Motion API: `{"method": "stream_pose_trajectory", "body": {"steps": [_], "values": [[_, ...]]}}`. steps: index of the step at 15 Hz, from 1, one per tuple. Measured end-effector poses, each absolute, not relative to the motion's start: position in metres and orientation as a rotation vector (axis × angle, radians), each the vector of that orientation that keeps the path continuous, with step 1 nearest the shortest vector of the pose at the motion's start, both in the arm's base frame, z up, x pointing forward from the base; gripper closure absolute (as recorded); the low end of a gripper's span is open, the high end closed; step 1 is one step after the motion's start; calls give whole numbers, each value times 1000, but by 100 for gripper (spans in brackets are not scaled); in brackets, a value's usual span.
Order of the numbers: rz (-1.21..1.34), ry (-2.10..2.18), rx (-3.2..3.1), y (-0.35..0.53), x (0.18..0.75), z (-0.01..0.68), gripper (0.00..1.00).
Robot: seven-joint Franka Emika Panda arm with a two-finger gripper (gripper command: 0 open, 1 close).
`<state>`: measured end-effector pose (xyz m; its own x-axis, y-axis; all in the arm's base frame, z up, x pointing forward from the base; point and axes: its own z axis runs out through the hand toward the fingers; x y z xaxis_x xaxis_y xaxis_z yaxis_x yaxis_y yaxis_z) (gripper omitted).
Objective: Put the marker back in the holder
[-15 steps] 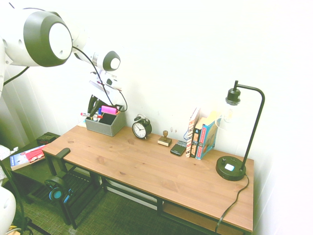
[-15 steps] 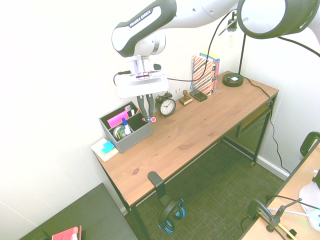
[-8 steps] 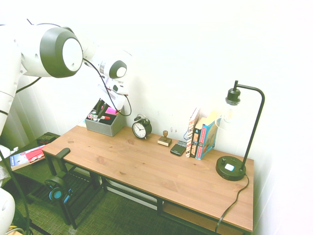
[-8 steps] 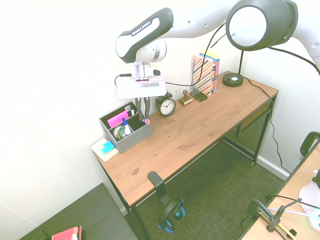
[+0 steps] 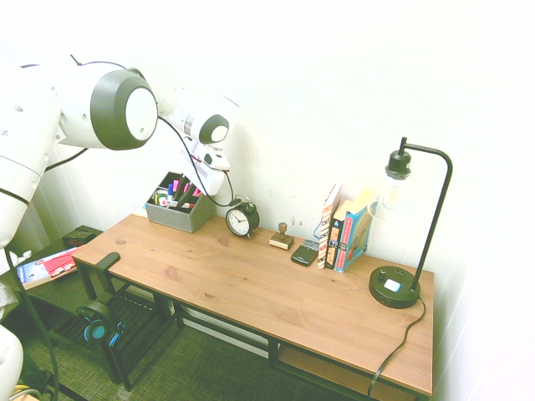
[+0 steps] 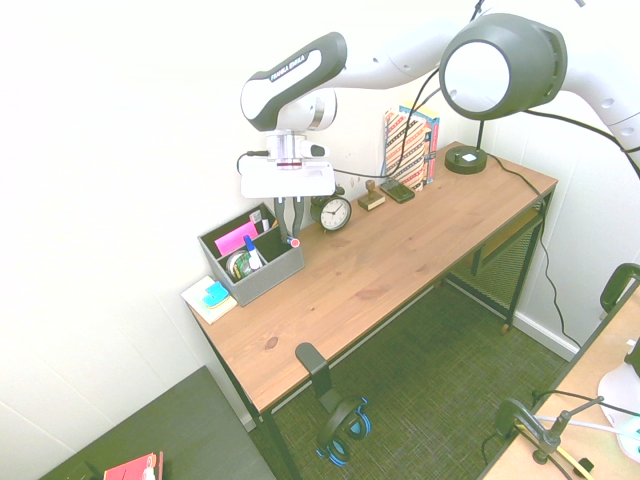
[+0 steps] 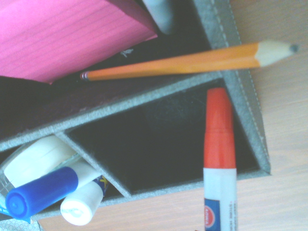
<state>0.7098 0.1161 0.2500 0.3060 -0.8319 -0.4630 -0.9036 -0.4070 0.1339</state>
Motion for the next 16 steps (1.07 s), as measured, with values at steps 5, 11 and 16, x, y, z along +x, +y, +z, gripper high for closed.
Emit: {"method": "stream_pose_trajectory", "body": {"steps": [5,11,16], "values": [[704,1618,-2404,110,714,255,0],[435,1551,-2750,58,685,349,0],[222,1415,-2895,33,623,449,0]]}}
